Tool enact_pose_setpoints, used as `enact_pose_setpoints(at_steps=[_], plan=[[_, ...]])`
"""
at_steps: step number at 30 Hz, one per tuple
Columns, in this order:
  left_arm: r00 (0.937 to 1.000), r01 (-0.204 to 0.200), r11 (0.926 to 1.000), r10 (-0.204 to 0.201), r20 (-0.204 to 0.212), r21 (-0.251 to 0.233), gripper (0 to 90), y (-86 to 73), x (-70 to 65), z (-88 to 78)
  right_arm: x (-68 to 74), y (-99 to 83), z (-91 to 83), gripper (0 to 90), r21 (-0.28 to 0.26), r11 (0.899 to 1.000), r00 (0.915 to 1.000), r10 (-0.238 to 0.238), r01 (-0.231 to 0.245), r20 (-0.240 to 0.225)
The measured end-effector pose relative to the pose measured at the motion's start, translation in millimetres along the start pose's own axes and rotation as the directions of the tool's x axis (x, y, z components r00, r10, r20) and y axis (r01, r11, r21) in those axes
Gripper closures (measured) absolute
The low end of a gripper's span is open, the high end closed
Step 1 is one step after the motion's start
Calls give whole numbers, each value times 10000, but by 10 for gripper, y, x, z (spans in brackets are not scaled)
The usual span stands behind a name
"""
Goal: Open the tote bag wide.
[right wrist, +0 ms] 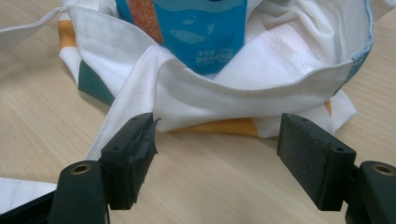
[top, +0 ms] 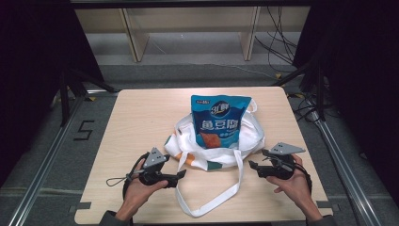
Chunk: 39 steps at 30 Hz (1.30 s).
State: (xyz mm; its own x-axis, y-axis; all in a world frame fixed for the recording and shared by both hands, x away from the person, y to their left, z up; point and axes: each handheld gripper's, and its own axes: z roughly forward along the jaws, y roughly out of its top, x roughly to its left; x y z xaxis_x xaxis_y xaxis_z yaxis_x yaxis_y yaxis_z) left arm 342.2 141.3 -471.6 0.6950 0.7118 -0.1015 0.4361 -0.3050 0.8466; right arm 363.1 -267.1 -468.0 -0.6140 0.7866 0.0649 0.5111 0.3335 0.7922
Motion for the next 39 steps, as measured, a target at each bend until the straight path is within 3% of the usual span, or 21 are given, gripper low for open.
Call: enact_pose_setpoints(at_steps=[2, 3, 4, 6, 8, 9, 11, 16, 17, 22, 26, 28, 29, 30, 32, 33, 34, 37, 39], plan=[[9996, 282, 9996, -282, -3, 3, 158, -33, -21, -13, -12, -4, -11, 290, -91, 9992, 9991, -393, 395, 144], [9995, 297, 9995, -298, -46, -83, 158, -49, -33, -14, -12, -4, -11, 290, -91, 9992, 9991, -393, 395, 144], [9997, 255, 9997, -255, -20, -14, 159, -79, -46, -20, 23, -14, -21, 290, 93, 9999, 10000, -59, 59, -29], [9996, 281, 9996, -281, -9, 43, 159, -102, -66, -17, 33, -24, -15, 290, 37, 10000, 9999, -84, 84, 67], [9999, 73, 9999, -71, -104, 155, 162, -132, -77, -21, 23, -44, -17, 287, 103, 9983, 9982, -582, 581, 114], [9999, 54, 9997, -52, -94, 248, 162, -147, -86, -22, 23, -44, -17, 287, 103, 9983, 9982, -582, 581, 114], [10000, 12, 9997, -11, -87, 224, 161, -176, -104, -20, 88, -82, -24, 286, 300, 9995, 9999, -140, 139, 44], [9999, -116, 9994, 119, -99, 333, 161, -222, -132, -57, 112, -112, -38, 285, 335, 9982, 9987, -505, 506, -50], [9999, -37, 9998, 40, -121, 206, 161, -233, -148, -55, 144, -123, -42, 285, 398, 9990, 9998, -219, 220, -39], [9997, -156, 9996, 160, -160, 236, 159, -267, -175, -76, 149, -151, -59, 282, 407, 9976, 9984, -559, 562, -84], [9994, -332, 9991, 335, -97, 245, 158, -283, -200, -107, 189, -210, -107, 280, 378, 9989, 9996, -283, 285, -61], [9996, -250, 9995, 253, -133, 217, 158, -299, -223, -121, 169, -221, -117, 278, 344, 9980, 9986, -533, 534, -59], [9997, -213, 9995, 216, -101, 253, 158, -304, -229, -129, 182, -268, -155, 276, 361, 9985, 9991, -415, 417, -69], [9995, -309, 9993, 311, -79, 231, 158, -316, -240, -145, 219, -303, -185, 274, 532, 9986, 10000, 3, 2, -87], [9996, -247, 9994, 249, -91, 234, 158, -325, -256, -152, 204, -317, -201, 273, 568, 9982, 9997, -181, 189, -148], [9990, -441, 9986, 445, -108, 290, 158, -331, -261, -160, 194, -343, -205, 269, 472, 9980, 9987, -400, 414, -307], [9991, -396, 9989, 400, -138, 269, 158, -345, -274, -154, 216, -378, -234, 268, 506, 9980, 9992, -368, 375, -149], [9994, -334, 9989, 338, -124, 327, 157, -370, -323, -154, 275, -442, -285, 267, 764, 9970, 9997, -86, 104, -249], [9978, -660, 9962, 666, -76, 566, 157, -387, -352, -177, 278, -472, -305, 263, 740, 9969, 9993, -268, 285, -243]])
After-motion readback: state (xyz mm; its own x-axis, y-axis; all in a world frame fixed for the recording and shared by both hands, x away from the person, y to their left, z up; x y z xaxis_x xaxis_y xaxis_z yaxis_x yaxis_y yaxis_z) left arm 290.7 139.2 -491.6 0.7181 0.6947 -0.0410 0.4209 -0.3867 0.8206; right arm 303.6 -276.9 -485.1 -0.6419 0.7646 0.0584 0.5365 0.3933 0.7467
